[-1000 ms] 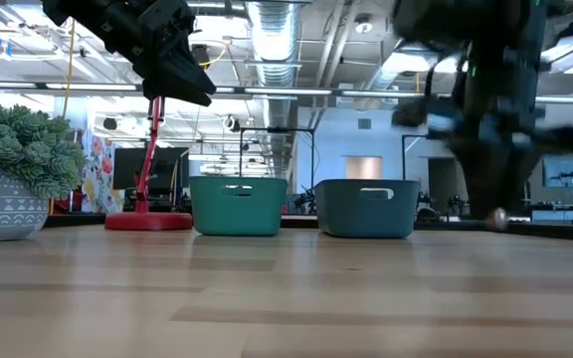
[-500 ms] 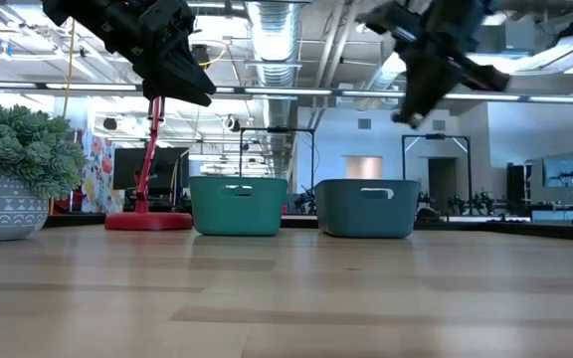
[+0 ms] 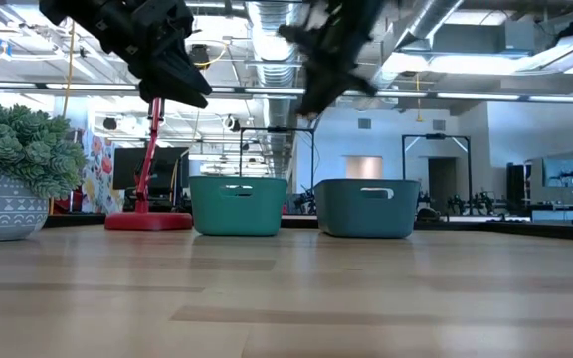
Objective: Sort batteries
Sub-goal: Put the black battery into the green bin
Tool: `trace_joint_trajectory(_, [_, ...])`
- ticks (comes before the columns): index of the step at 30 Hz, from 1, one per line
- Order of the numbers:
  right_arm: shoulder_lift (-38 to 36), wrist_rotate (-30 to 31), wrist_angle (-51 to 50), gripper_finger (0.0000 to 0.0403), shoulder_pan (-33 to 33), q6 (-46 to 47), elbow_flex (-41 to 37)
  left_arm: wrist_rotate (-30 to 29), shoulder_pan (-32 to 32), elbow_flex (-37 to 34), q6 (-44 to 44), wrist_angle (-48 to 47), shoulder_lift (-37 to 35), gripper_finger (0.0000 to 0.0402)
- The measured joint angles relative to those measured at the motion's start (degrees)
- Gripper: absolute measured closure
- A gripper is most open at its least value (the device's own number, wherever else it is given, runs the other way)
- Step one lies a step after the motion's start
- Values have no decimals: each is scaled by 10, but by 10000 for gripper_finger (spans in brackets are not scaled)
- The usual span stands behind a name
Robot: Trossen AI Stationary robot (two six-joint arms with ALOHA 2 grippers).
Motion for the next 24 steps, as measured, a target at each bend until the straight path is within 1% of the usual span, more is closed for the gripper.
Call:
trace_joint_trajectory(4, [100,-45,-4,388,-31,-64,86,0,-12,0,20,-12,0,219])
trace_joint_trajectory(8, [187,-86,-9,388,-52,-100,162,0,-23,0,39,-14,0,219])
trace_joint_trajectory(13, [273,-105,-24,388,-66,-119,234,-1,-30,0,39,-14,-4,219])
trace_joint_trajectory(16, [309,-106,-31,380,-71,-120,265,-1,-30,0,36,-20,-4,219])
trace_joint_trajectory(19, [332,-106,-44,366,-76,-121,279,-1,-30,0,34,-27,-4,219])
trace_joint_trajectory(24, [333,-106,-40,343,-80,-127,281,-1,-30,0,30,-31,-4,219])
